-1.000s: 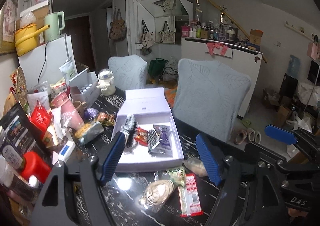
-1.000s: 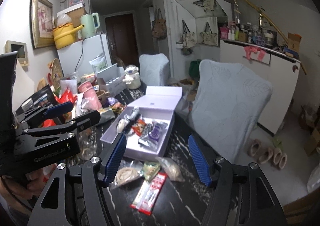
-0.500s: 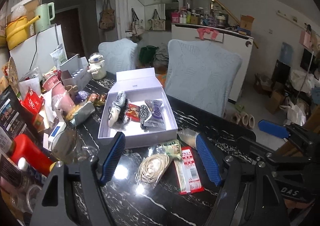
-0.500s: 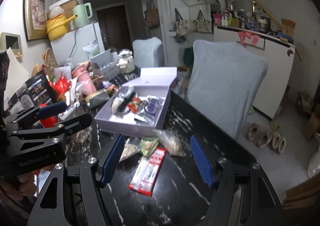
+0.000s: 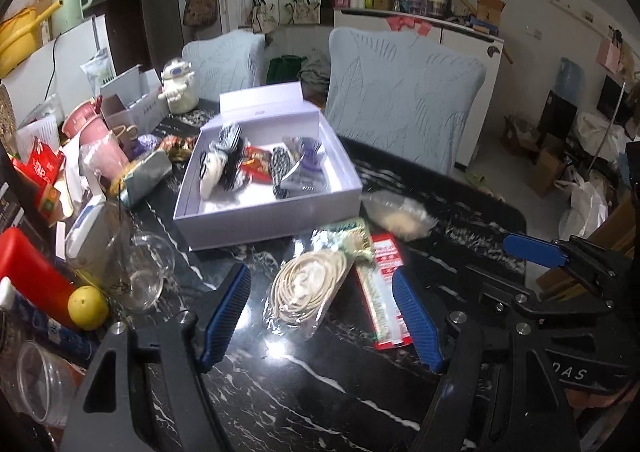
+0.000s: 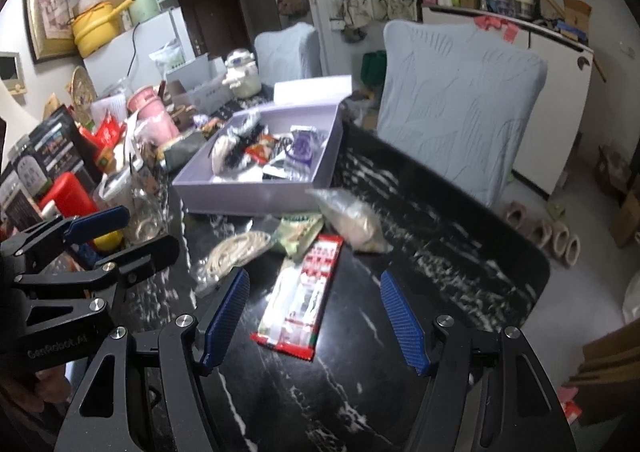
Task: Organize soft objects
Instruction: 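Move both tools back from the box toward the packets on the table, then grasp the bag of cream hair ties with the left tool while the right tool grasps the red-white stick packet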
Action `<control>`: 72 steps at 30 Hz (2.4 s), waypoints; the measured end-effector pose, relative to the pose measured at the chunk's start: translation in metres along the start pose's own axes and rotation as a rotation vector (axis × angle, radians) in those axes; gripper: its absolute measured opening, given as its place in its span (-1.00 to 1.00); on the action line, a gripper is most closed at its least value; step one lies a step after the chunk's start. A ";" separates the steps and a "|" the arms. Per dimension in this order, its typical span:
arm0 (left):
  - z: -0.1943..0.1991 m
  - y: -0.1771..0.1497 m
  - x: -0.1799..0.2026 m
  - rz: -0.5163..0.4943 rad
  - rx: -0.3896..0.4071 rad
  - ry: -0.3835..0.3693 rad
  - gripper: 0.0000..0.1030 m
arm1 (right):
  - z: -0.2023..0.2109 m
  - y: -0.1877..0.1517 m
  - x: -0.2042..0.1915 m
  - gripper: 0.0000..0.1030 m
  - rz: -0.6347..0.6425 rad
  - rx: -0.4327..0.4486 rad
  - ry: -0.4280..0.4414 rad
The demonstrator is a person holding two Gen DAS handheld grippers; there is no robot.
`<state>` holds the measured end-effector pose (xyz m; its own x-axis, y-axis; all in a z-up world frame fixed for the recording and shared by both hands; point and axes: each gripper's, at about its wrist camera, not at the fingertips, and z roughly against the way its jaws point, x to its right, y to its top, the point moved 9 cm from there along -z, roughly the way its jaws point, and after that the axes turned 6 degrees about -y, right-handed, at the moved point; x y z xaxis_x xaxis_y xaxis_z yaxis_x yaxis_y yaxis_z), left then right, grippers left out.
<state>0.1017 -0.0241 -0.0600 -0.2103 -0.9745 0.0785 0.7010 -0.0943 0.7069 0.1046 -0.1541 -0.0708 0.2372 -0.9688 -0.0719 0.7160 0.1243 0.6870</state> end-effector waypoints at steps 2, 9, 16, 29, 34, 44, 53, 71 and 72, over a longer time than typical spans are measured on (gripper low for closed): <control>-0.008 -0.003 -0.004 -0.001 -0.013 -0.003 0.42 | -0.008 -0.004 -0.001 0.34 -0.005 -0.015 0.009; -0.046 -0.015 -0.013 0.008 -0.082 -0.031 0.42 | -0.038 -0.020 0.002 0.34 -0.016 -0.073 0.003; -0.085 -0.025 -0.018 0.021 -0.170 -0.068 0.42 | -0.062 -0.025 0.003 0.34 -0.001 -0.109 -0.003; -0.126 -0.033 -0.028 0.016 -0.275 -0.110 0.42 | -0.082 -0.025 0.001 0.34 -0.002 -0.142 0.033; -0.126 -0.034 -0.026 0.008 -0.257 -0.109 0.41 | -0.083 -0.025 0.001 0.34 -0.001 -0.145 0.032; -0.109 -0.039 -0.026 0.005 -0.208 -0.080 -0.06 | -0.082 -0.026 0.000 0.34 -0.002 -0.146 0.034; -0.069 -0.048 -0.041 0.078 -0.160 0.017 -0.06 | -0.084 -0.031 -0.012 0.34 0.005 -0.156 0.054; -0.049 -0.066 -0.053 0.135 -0.154 0.042 -0.06 | -0.104 -0.040 -0.037 0.12 0.126 -0.148 -0.058; -0.049 -0.067 -0.053 0.135 -0.154 0.043 -0.06 | -0.104 -0.040 -0.037 0.05 0.137 -0.145 -0.057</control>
<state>0.0991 0.0238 -0.1455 -0.0809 -0.9878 0.1328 0.8175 0.0105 0.5758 0.1351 -0.1011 -0.1707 0.3044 -0.9507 0.0593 0.7674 0.2816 0.5761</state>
